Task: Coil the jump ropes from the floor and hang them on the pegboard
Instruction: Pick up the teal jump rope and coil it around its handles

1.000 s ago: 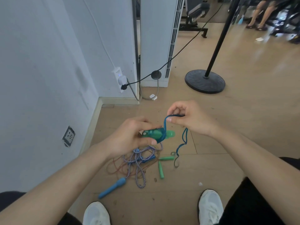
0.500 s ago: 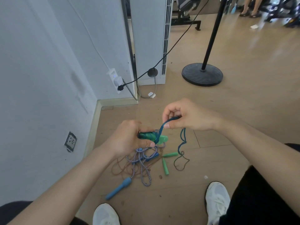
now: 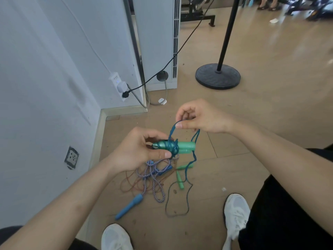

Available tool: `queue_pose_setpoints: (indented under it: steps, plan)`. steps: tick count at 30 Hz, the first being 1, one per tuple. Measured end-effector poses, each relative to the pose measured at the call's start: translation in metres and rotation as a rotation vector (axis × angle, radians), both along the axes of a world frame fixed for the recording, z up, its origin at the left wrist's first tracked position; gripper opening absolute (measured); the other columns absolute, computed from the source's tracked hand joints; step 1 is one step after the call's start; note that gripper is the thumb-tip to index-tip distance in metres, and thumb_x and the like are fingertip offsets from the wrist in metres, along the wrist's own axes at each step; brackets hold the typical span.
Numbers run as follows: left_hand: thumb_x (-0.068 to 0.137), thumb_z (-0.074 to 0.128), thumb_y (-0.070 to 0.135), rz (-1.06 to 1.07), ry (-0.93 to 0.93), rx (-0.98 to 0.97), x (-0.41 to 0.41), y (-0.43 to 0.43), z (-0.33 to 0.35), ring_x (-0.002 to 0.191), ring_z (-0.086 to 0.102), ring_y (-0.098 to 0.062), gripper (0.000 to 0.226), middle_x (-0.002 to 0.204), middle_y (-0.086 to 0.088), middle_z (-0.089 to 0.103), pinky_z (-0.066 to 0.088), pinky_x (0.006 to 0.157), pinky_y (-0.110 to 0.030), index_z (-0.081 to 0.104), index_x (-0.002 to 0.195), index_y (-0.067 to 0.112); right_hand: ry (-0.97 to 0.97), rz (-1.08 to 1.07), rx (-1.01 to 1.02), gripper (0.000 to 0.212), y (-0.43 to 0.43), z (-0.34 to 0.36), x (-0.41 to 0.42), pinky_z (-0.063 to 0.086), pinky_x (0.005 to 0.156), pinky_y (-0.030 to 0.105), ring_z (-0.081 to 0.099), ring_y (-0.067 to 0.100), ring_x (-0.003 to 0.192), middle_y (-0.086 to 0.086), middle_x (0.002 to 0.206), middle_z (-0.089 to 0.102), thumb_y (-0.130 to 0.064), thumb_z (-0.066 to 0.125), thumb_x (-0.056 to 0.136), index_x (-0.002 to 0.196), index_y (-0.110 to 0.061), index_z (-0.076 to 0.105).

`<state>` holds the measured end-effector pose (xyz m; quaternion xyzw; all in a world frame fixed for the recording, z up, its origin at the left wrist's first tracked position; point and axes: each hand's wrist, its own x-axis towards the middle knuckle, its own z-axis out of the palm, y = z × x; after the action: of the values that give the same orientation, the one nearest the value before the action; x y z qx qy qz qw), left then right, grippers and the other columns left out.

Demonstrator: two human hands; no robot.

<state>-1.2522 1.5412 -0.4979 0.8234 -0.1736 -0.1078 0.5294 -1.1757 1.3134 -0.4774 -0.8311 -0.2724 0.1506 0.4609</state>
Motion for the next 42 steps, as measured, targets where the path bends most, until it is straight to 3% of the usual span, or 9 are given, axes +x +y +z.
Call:
queue_pose_setpoints:
  steps: [4,9,16,21,25,28,32,35,42]
  plan:
    - [0.071,0.086,0.004,0.078,0.094,-0.264,0.001,0.001,0.001,0.085,0.073,-0.016,0.033,0.095,-0.005,0.078,0.056,0.076,-0.024,0.074,0.101,0.009,0.029,-0.028,0.076,0.009,-0.007,0.003,0.007,0.049,0.053,0.022,0.058,0.012,0.055,0.0,0.071,0.065,-0.007,0.071,0.09,0.087,-0.016,0.068]
    - [0.056,0.096,0.027,0.188,0.304,-0.76,0.006,0.004,0.003,0.091,0.073,-0.023,0.061,0.105,-0.015,0.075,0.059,0.078,-0.028,0.072,0.108,0.007,0.075,-0.129,0.109,0.015,-0.018,0.003,0.016,0.05,0.056,0.025,0.054,0.016,0.058,0.001,0.073,0.067,-0.007,0.066,0.093,0.091,-0.022,0.068]
    - [0.072,0.074,0.012,0.519,0.365,-0.95,0.011,0.007,0.009,0.089,0.073,-0.016,0.04,0.097,-0.007,0.075,0.059,0.075,-0.022,0.064,0.109,-0.001,0.042,-0.149,0.001,0.012,-0.019,0.002,0.013,0.051,0.056,0.027,0.054,0.012,0.057,-0.001,0.073,0.067,-0.009,0.066,0.094,0.09,-0.021,0.068]
    - [0.071,0.079,0.011,0.711,0.293,-0.834,0.015,0.013,0.006,0.08,0.074,-0.018,0.023,0.085,-0.008,0.076,0.06,0.07,-0.023,0.067,0.088,0.0,0.084,0.013,-0.094,0.017,-0.012,0.003,0.0,0.052,0.056,0.025,0.057,0.011,0.059,0.001,0.075,0.065,-0.008,0.069,0.091,0.092,-0.025,0.069]
    - [0.057,0.096,0.02,0.893,0.158,-0.556,0.024,0.023,-0.003,0.09,0.075,-0.03,0.053,0.098,-0.017,0.072,0.062,0.079,-0.039,0.064,0.096,0.002,0.153,0.237,-0.177,0.031,-0.003,0.004,-0.016,0.054,0.059,0.027,0.061,0.018,0.063,-0.001,0.074,0.059,-0.009,0.07,0.091,0.111,-0.032,0.068]
    - [0.045,0.098,0.032,0.927,0.103,-0.37,0.024,0.027,-0.004,0.086,0.075,-0.026,0.064,0.095,-0.013,0.074,0.062,0.08,-0.046,0.064,0.093,0.009,0.165,0.315,-0.189,0.031,0.0,0.012,-0.024,0.052,0.058,0.026,0.059,0.016,0.061,0.005,0.075,0.057,-0.009,0.069,0.092,0.119,-0.025,0.067]
    - [0.057,0.097,0.023,0.871,-0.116,-0.111,0.019,0.02,-0.001,0.073,0.069,-0.013,0.042,0.079,0.004,0.071,0.06,0.073,-0.031,0.064,0.083,0.023,0.128,0.297,-0.138,0.014,0.001,0.026,-0.028,0.051,0.056,0.025,0.057,0.012,0.061,0.013,0.076,0.063,-0.007,0.07,0.091,0.103,-0.014,0.071]
    - [0.059,0.096,0.023,0.79,-0.229,0.006,0.016,0.015,0.0,0.068,0.065,-0.007,0.043,0.077,0.011,0.068,0.053,0.067,-0.021,0.061,0.082,0.031,0.122,0.249,-0.086,0.007,0.0,0.028,-0.027,0.053,0.058,0.027,0.059,0.011,0.061,0.001,0.072,0.067,-0.008,0.069,0.091,0.097,-0.012,0.071]
    - [0.065,0.09,0.028,0.381,-0.273,0.221,0.013,0.015,-0.01,0.08,0.069,-0.011,0.042,0.089,0.011,0.076,0.058,0.079,-0.035,0.077,0.105,0.029,0.02,-0.01,0.067,0.011,0.004,0.018,-0.016,0.047,0.054,0.02,0.055,0.005,0.06,-0.002,0.071,0.064,-0.008,0.069,0.09,0.087,-0.017,0.073]
